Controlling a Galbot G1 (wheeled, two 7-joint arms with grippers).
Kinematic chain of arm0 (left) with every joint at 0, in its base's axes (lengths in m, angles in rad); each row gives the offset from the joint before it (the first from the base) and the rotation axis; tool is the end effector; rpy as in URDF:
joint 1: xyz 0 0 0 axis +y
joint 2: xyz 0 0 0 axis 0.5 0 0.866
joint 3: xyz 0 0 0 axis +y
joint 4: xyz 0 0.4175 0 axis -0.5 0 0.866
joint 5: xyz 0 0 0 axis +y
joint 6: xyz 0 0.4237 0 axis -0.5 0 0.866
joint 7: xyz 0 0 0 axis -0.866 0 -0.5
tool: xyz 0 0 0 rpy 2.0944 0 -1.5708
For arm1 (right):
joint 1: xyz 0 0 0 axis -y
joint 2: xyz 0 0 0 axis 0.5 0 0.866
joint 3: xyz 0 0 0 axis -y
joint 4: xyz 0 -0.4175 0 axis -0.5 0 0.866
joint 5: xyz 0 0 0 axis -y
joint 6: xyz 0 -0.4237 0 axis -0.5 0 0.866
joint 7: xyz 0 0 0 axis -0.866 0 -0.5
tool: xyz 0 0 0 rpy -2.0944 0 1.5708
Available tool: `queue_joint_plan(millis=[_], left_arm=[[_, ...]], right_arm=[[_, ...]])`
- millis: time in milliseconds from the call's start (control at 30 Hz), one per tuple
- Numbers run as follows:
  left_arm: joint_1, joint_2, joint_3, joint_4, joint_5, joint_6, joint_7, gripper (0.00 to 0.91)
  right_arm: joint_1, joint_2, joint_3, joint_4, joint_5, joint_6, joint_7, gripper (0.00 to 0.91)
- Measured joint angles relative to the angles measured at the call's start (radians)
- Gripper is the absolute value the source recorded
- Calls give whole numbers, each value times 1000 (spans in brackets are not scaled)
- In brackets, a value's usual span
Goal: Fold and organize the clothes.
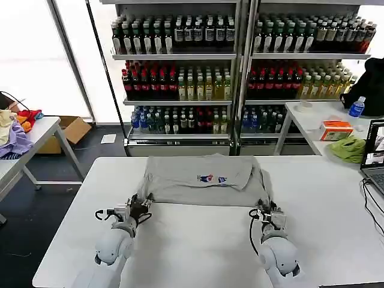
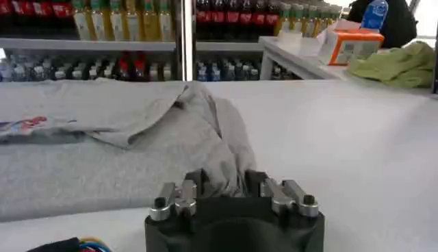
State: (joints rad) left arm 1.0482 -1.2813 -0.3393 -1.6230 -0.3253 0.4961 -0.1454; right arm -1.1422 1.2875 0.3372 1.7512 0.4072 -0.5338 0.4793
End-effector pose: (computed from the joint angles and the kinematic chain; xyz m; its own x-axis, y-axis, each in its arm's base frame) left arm 0.4156 0.0386 -0.4015 -0.8766 0.0421 0.4793 0.0636 0.9976 0.0287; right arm 0.3746 -0.0213 -0.3867 -0.8462 0.2040 0.4923 0.1840 0.9789 -0.0893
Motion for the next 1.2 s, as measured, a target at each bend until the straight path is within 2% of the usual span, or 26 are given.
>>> queue_joint_plan(millis=[267,700,1200], left_arm=[[20,10,-2,-14,20,-17,6,0],[91,47,-21,-137,44,-25,-2,0],[362,135,-74,-457,-17,10,-52,10]], right_arm=[[-25,-13,2,25,10,-1,-5,0],[-93,-13,21,161,35,-37,32,0],[-367,-54,33,419,-40,-16,74,0]])
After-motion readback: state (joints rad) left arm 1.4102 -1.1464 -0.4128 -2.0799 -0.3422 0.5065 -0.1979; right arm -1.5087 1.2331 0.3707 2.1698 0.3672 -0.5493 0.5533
